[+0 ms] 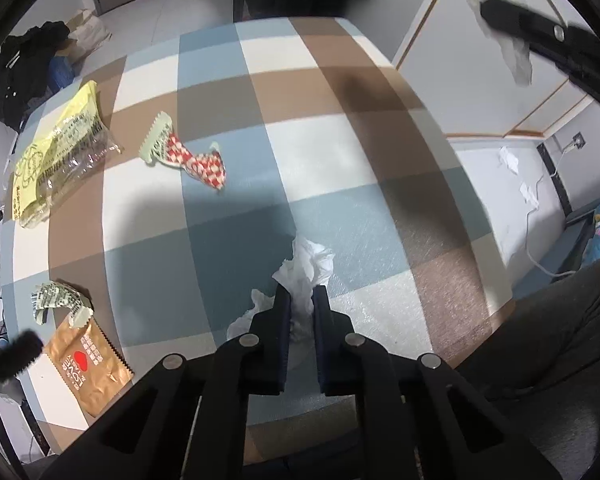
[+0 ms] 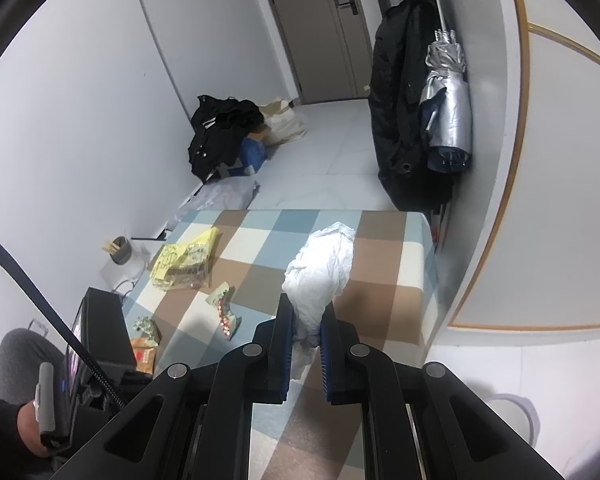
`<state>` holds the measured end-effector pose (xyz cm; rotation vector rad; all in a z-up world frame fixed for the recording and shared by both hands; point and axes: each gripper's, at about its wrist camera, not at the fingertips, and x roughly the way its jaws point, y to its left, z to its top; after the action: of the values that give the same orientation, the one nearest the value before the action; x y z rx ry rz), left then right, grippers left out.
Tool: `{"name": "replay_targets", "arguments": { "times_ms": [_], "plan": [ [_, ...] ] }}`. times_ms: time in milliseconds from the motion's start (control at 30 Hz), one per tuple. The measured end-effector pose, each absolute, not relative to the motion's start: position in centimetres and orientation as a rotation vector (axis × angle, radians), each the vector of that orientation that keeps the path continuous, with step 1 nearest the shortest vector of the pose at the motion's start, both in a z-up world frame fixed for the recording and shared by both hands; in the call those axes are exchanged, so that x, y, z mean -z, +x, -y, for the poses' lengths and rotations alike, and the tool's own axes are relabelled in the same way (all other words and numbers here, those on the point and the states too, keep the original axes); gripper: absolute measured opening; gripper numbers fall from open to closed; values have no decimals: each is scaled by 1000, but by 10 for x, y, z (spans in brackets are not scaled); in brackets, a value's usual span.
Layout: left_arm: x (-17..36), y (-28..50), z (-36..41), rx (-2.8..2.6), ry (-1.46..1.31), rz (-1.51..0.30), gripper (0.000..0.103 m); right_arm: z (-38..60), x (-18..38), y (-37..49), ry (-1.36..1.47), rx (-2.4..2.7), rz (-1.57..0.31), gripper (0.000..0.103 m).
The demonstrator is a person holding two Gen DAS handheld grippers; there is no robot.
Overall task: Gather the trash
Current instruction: 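Carry the white tissue with the right gripper toward the white bin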
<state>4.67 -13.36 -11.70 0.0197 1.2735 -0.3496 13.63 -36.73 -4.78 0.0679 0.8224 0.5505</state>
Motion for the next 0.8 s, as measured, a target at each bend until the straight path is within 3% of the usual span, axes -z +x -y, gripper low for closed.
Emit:
{"name": "replay_targets", "arguments": {
  "times_ms": [400, 800],
  "plan": [
    [46, 59, 116, 386, -96, -1085, 6, 407, -6, 110, 121, -532, -686, 11],
    [-15, 80, 219, 575, -47, -922, 6, 496, -63, 59, 171, -411, -523, 11]
  ]
}}
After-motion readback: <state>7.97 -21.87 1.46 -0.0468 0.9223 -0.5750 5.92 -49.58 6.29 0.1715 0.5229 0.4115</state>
